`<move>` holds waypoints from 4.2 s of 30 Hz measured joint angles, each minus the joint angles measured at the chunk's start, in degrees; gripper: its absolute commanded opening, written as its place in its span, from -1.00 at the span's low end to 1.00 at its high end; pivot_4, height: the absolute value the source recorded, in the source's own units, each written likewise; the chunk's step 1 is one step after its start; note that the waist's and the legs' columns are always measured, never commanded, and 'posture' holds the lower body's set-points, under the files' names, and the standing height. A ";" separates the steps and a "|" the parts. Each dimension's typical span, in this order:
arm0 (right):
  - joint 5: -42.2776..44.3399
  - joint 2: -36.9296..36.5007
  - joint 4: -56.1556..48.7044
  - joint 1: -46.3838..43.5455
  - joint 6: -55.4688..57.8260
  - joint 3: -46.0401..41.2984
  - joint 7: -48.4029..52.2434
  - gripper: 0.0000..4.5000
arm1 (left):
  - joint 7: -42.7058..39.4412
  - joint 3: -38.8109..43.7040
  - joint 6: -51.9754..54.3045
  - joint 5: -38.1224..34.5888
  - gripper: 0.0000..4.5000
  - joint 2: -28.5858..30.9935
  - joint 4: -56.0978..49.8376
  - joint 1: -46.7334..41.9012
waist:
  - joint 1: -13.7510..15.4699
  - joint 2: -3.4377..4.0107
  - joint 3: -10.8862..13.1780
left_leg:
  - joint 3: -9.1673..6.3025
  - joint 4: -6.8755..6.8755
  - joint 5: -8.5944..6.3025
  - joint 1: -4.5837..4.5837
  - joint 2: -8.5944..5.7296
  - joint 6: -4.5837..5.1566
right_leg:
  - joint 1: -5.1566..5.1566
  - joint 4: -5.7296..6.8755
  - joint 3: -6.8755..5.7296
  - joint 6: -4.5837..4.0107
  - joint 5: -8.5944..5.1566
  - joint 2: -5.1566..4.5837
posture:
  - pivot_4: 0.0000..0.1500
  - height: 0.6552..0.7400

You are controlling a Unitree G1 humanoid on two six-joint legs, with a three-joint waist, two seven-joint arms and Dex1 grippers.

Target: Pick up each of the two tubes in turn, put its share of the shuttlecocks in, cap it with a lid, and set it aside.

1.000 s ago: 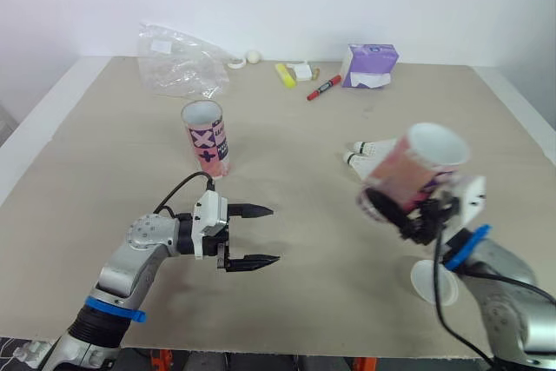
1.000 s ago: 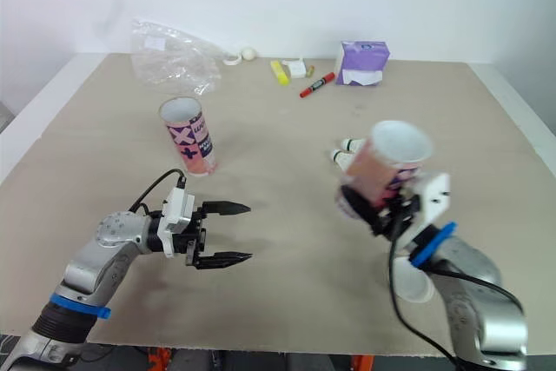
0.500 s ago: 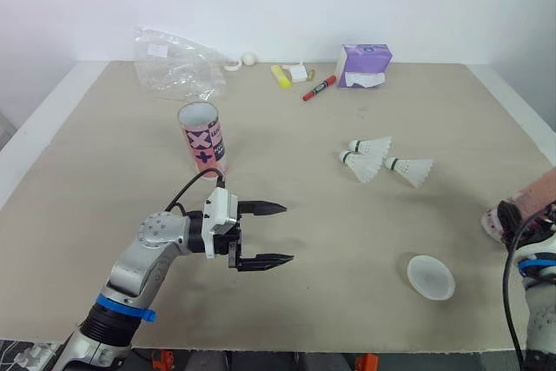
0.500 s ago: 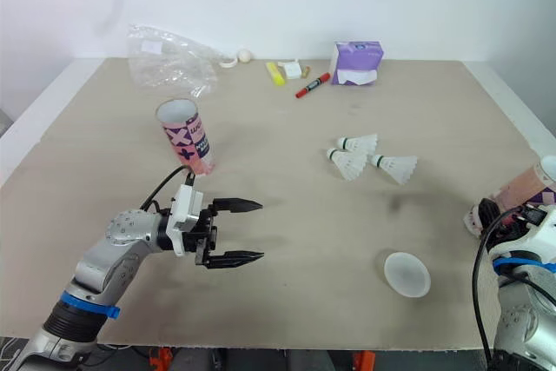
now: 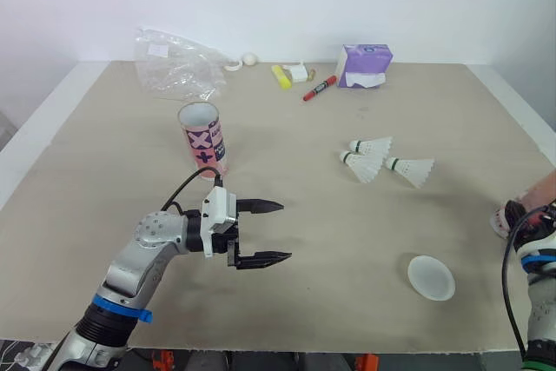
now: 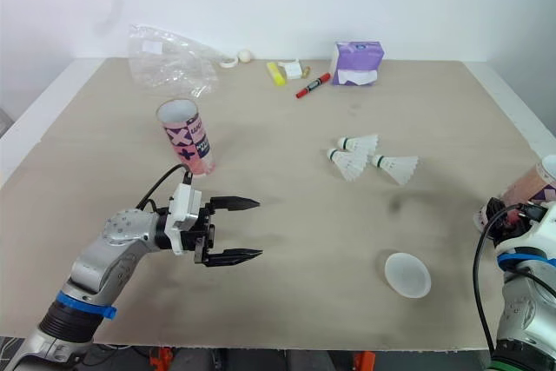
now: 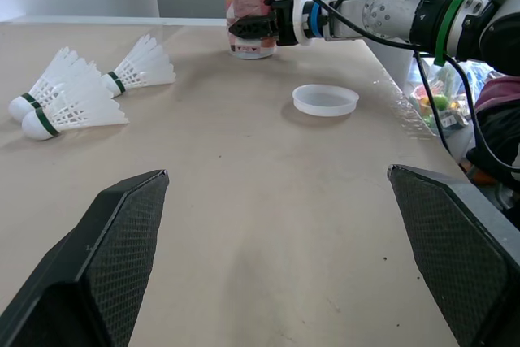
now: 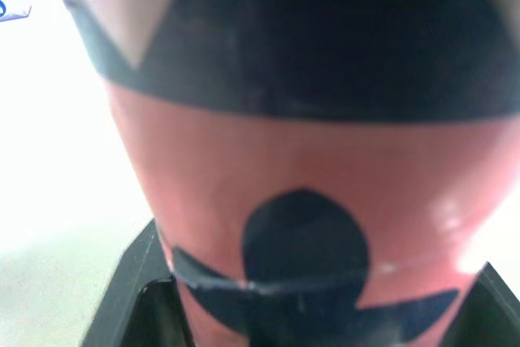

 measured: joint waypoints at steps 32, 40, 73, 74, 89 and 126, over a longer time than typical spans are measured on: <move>8.67 5.81 -41.64 30.10 14.22 -0.96 -1.04 0.97 | -0.93 0.04 -1.07 1.12 1.00 -0.50 3.79 -1.36 | 0.27 0.05 -0.01 | 0.01 -0.06 -0.01 -0.01 0.02 -0.02 | -0.07 0.00 0.03 -0.14 -0.14 -0.01 | 1.00 1.00; 11.16 -1.40 -49.19 23.52 12.47 10.56 13.06 0.97 | 3.96 1.43 -0.97 1.61 1.00 -2.16 5.33 -2.54 | -0.07 -0.06 0.02 | 0.06 -0.01 0.00 0.08 0.04 -0.05 | -0.05 0.00 0.04 -0.10 -0.07 0.00 | 1.00 1.00; 1.99 -6.06 -16.22 -7.35 -5.08 35.32 48.55 0.97 | 39.99 13.92 10.12 10.49 1.00 -4.81 6.55 0.26 | 0.49 -0.38 0.21 | -0.08 0.04 -0.04 -0.09 0.00 -0.16 | -0.05 -0.02 -0.06 0.22 0.07 -0.01 | 1.00 1.00; 1.96 -5.95 -16.22 -7.35 -5.15 35.33 48.53 0.97 | 40.00 13.92 9.84 10.69 1.00 -4.82 7.49 -0.16 | 0.49 -0.38 0.21 | -0.08 0.04 -0.04 -0.09 0.00 -0.16 | -0.05 -0.02 -0.06 0.22 0.07 -0.01 | 1.00 1.00; 0.84 -5.69 -16.27 -6.19 -6.29 35.30 47.49 0.97 | 38.25 13.18 2.72 14.60 1.00 -5.08 23.56 -9.09 | 0.50 -0.38 0.21 | -0.08 0.05 0.00 -0.10 -0.01 -0.23 | -0.05 -0.02 -0.06 0.24 0.12 -0.01 | 1.00 1.00; 0.86 -5.77 -18.78 -4.69 -5.67 35.29 46.02 0.97 | 26.28 15.34 -16.03 15.09 1.00 -7.12 57.35 -26.18 | 0.46 -0.39 0.21 | -0.14 0.05 0.02 -0.14 -0.09 -0.27 | -0.05 0.00 -0.06 0.30 0.13 -0.03 | 1.00 1.00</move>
